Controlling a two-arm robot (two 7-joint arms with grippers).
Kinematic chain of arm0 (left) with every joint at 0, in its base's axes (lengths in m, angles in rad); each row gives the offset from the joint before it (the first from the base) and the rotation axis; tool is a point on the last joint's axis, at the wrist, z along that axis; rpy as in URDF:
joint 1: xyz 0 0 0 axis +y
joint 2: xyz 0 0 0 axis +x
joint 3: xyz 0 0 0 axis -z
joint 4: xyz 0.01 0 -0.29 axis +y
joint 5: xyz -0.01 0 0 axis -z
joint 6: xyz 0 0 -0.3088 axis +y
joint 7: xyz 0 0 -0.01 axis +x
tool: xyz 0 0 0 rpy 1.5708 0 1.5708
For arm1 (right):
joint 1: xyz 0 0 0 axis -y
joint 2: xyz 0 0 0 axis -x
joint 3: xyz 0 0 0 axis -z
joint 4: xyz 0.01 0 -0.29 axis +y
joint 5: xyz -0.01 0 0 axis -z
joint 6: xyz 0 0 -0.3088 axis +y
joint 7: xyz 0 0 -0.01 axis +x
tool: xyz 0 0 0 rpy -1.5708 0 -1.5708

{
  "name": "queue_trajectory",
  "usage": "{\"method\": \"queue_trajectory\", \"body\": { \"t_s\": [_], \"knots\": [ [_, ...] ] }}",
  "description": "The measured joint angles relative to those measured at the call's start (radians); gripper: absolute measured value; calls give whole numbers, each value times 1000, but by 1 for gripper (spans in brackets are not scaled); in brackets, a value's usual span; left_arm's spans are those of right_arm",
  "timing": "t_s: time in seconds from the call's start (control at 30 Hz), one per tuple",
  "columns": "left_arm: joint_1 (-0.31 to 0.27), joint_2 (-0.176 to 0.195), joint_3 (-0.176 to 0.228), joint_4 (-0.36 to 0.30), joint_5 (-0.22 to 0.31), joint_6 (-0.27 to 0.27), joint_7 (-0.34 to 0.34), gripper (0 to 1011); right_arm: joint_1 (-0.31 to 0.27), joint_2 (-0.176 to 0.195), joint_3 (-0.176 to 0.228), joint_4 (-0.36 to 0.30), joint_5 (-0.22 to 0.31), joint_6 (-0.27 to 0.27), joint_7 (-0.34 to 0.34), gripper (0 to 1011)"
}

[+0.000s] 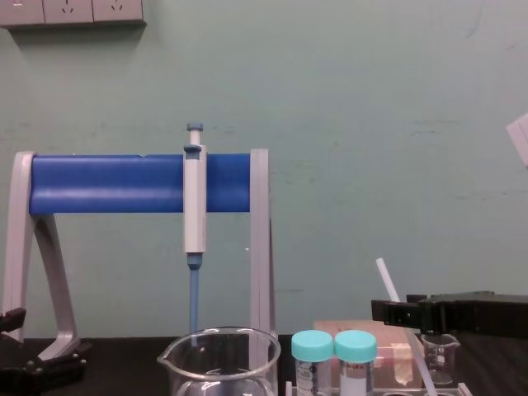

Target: Pick up the stirring rod with one hand, then place it down.

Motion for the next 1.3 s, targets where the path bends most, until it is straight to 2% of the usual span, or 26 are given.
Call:
{"method": "queue_trajectory", "body": {
  "t_s": [0.17,0.37,0.47,0.5,0.6,1.0,1.3],
  "knots": [
    [0,0,0,0,0,0,0,1000,0,0,0,0,0,0,0,509],
    [0,0,0,0,0,0,0,1000,0,0,0,0,1,-1,0,274],
    [0,0,0,0,0,0,0,1001,0,0,0,0,1,-1,0,222],
    [0,0,0,0,0,0,0,1000,0,0,0,0,1,-1,0,165],
    [0,0,0,0,0,0,0,1000,0,0,0,0,2,-1,1,82],
    [0,0,0,0,0,0,0,1000,0,0,0,0,2,-1,1,73],
    [0,0,0,0,0,0,0,1001,-24,-10,19,-13,1,-86,40,73]
  ]
}}
